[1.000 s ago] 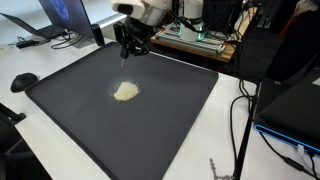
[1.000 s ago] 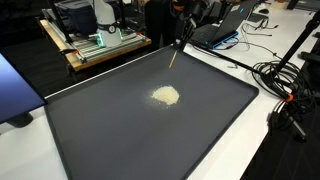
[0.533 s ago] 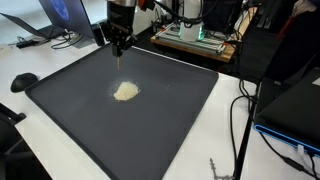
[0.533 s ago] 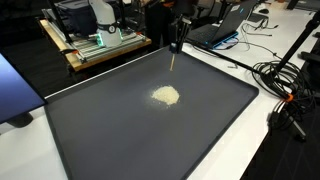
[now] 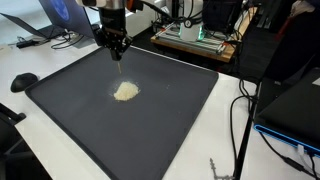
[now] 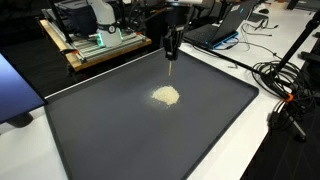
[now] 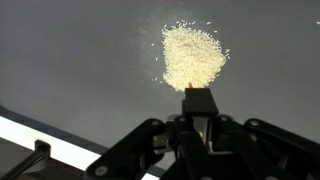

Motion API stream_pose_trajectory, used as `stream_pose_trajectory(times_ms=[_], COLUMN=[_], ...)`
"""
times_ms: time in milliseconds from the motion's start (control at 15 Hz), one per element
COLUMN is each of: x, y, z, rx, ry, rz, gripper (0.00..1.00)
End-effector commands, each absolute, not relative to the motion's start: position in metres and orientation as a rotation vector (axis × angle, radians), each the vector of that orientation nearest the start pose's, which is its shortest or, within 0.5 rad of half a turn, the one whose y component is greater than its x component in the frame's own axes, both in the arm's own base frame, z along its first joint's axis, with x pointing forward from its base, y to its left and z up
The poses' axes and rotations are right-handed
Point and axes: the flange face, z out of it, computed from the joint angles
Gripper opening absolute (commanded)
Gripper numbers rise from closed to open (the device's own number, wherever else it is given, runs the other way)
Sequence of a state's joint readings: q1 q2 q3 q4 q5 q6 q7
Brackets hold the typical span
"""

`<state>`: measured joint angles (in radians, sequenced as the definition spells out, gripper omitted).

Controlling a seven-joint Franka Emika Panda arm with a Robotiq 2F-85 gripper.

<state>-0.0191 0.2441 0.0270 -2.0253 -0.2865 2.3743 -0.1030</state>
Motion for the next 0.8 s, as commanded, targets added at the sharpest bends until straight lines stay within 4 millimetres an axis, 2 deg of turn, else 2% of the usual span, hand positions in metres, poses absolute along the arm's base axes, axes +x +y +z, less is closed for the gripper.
stream_pose_trajectory(times_ms=[0,733], x=[0.608,0.633], y=[-0.006,-0.004], z=[0.322,0.265], rx=[-3.252,-3.257], ry=[-0.569,-0.606], rz=[-0.141,-0.182], gripper=[0.04,0.04])
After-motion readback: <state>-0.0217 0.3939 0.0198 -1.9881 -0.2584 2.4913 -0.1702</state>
